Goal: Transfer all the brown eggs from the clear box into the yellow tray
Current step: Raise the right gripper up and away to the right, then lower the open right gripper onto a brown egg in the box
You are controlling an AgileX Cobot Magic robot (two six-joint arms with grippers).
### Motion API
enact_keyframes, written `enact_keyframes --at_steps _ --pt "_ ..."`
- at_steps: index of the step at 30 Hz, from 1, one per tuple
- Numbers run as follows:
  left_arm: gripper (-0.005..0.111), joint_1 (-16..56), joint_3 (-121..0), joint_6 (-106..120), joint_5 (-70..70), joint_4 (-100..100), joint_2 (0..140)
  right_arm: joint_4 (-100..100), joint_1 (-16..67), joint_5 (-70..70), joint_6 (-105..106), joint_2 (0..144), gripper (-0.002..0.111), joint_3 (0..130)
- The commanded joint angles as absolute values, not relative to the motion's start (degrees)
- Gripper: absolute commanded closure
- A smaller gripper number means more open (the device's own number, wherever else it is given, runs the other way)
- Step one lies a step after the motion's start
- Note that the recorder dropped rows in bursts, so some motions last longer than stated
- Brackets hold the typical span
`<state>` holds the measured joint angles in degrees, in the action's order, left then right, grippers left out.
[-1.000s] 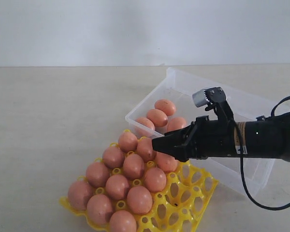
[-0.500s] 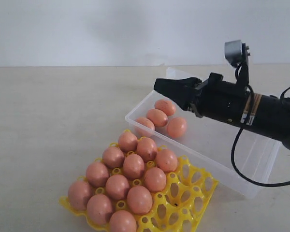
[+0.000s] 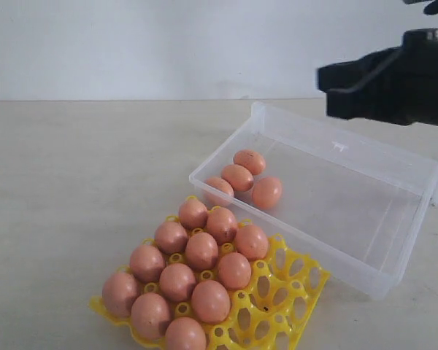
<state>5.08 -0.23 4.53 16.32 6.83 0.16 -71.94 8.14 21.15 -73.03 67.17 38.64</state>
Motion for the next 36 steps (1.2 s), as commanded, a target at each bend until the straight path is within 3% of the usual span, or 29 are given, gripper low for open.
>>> enact_keyframes --at_steps 1,6,10,18,27,32,36 --pt "0.103 5.4 0.0 4.5 16.2 6.7 0.0 -84.5 8.0 9.7 -91.1 66.6 0.108 39.7" --pt "0.103 5.4 0.0 4.5 16.2 6.7 0.0 -99.9 8.0 16.3 -115.8 74.6 0.108 45.3" --pt "0.103 5.4 0.0 4.5 16.2 6.7 0.0 -99.9 7.9 22.1 -116.8 84.7 0.108 50.8" --pt "0.103 5.4 0.0 4.5 16.2 6.7 0.0 -99.9 8.0 30.9 -93.2 92.1 0.108 57.9" --pt "0.103 5.4 0.0 4.5 16.2 6.7 0.0 -99.9 8.0 8.9 -79.2 88.5 0.108 57.9" --pt "0.103 5.4 0.0 4.5 16.2 6.7 0.0 -99.9 8.0 -15.1 -69.7 87.9 0.108 57.9" --pt "0.103 5.4 0.0 4.5 16.2 6.7 0.0 -78.3 7.8 -36.7 -45.0 88.0 0.108 59.4"
